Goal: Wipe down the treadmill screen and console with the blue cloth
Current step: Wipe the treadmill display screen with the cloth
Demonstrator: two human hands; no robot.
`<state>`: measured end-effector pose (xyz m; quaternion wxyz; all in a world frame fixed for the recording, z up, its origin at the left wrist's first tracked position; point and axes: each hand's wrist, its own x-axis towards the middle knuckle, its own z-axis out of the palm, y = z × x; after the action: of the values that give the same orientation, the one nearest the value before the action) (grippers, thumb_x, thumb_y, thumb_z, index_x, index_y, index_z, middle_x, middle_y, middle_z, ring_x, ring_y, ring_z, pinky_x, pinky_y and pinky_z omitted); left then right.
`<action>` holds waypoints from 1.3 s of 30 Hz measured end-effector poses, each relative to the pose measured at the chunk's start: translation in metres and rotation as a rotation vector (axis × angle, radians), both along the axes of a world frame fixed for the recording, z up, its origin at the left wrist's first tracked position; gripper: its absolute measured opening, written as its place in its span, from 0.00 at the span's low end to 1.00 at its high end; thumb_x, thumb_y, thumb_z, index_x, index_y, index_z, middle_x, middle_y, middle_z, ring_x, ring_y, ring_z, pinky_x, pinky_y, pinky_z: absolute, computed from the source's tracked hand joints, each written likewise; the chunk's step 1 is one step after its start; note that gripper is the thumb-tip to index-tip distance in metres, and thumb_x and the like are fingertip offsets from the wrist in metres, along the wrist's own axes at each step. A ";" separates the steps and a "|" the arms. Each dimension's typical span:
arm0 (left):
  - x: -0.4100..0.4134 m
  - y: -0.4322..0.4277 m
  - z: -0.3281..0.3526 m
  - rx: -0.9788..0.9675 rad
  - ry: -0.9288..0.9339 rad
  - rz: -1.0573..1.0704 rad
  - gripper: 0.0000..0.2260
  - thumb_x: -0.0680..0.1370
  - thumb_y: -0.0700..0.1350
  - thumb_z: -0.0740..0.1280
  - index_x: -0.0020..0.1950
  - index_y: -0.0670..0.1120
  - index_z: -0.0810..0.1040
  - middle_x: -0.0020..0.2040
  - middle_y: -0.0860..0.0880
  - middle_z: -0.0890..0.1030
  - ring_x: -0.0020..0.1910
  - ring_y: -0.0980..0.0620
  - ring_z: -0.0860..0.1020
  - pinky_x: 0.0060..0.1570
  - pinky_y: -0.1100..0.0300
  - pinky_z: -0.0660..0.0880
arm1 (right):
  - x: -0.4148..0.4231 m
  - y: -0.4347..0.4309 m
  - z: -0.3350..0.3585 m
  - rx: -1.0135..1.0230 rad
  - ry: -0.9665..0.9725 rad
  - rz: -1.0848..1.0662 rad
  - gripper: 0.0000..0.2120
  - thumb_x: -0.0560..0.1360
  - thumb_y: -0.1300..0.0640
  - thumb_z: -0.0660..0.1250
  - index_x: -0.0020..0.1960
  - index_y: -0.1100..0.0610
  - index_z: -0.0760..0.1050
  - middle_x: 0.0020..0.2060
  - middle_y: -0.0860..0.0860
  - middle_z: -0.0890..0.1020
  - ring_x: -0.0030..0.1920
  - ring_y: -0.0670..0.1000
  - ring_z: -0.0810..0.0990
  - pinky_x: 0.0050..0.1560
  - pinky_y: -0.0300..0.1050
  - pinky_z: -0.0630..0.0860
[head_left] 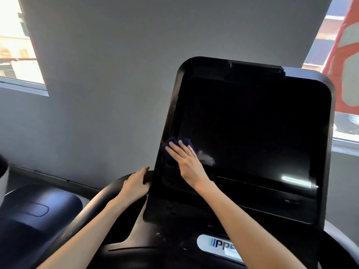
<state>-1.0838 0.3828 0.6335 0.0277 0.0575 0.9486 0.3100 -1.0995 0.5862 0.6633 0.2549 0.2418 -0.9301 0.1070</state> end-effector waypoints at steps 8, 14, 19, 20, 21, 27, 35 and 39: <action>0.006 -0.003 0.011 0.078 0.044 0.100 0.20 0.72 0.31 0.60 0.63 0.44 0.75 0.61 0.45 0.78 0.64 0.46 0.73 0.56 0.62 0.66 | -0.037 -0.039 0.027 -0.025 0.125 -0.098 0.23 0.72 0.69 0.56 0.65 0.56 0.73 0.70 0.51 0.68 0.75 0.58 0.52 0.74 0.54 0.44; 0.010 -0.005 0.011 0.103 0.053 0.172 0.21 0.74 0.33 0.59 0.66 0.44 0.74 0.64 0.45 0.77 0.65 0.47 0.73 0.63 0.62 0.64 | 0.023 -0.042 -0.052 0.242 0.024 0.168 0.17 0.71 0.57 0.55 0.51 0.50 0.81 0.58 0.46 0.79 0.71 0.53 0.66 0.74 0.55 0.54; 0.015 -0.005 0.016 0.115 0.042 0.153 0.19 0.75 0.35 0.61 0.66 0.44 0.74 0.64 0.46 0.77 0.65 0.48 0.73 0.64 0.61 0.65 | 0.013 -0.027 -0.043 0.443 0.063 0.194 0.21 0.72 0.54 0.55 0.63 0.48 0.74 0.65 0.46 0.75 0.71 0.52 0.65 0.73 0.54 0.51; 0.014 -0.004 0.017 0.120 0.043 0.145 0.19 0.75 0.35 0.61 0.66 0.43 0.74 0.64 0.46 0.77 0.65 0.47 0.73 0.65 0.60 0.65 | 0.012 -0.027 -0.038 0.412 0.065 0.120 0.24 0.72 0.55 0.56 0.68 0.48 0.70 0.68 0.46 0.72 0.73 0.52 0.63 0.74 0.54 0.50; 0.015 -0.003 0.017 0.124 0.047 0.138 0.20 0.75 0.34 0.60 0.66 0.43 0.73 0.64 0.46 0.77 0.65 0.47 0.73 0.66 0.60 0.65 | 0.014 -0.030 -0.035 0.341 0.055 0.018 0.27 0.72 0.56 0.59 0.71 0.49 0.65 0.71 0.47 0.68 0.74 0.53 0.60 0.74 0.54 0.49; 0.027 0.017 0.028 0.124 0.165 0.039 0.27 0.73 0.29 0.56 0.69 0.48 0.72 0.64 0.49 0.77 0.65 0.51 0.73 0.57 0.73 0.62 | 0.063 -0.036 -0.068 0.034 0.090 -0.236 0.42 0.66 0.63 0.68 0.76 0.53 0.54 0.75 0.50 0.58 0.74 0.57 0.56 0.72 0.58 0.53; 0.029 0.048 0.032 -0.009 0.140 -0.060 0.32 0.71 0.32 0.58 0.75 0.47 0.62 0.73 0.48 0.66 0.68 0.45 0.70 0.63 0.60 0.67 | 0.131 0.102 -0.080 -0.338 0.051 -0.653 0.35 0.75 0.69 0.63 0.76 0.56 0.52 0.76 0.50 0.52 0.76 0.54 0.45 0.73 0.60 0.51; 0.033 0.050 0.030 -0.163 0.131 -0.066 0.34 0.71 0.35 0.60 0.77 0.47 0.57 0.76 0.50 0.61 0.66 0.45 0.72 0.60 0.56 0.71 | 0.112 0.064 -0.076 -0.627 0.056 -0.707 0.35 0.74 0.71 0.62 0.76 0.53 0.54 0.76 0.48 0.53 0.76 0.55 0.45 0.73 0.58 0.45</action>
<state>-1.0510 0.4329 0.6631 -0.0195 0.1066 0.9680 0.2263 -0.9875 0.6501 0.5873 0.3613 -0.1755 -0.8711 0.2826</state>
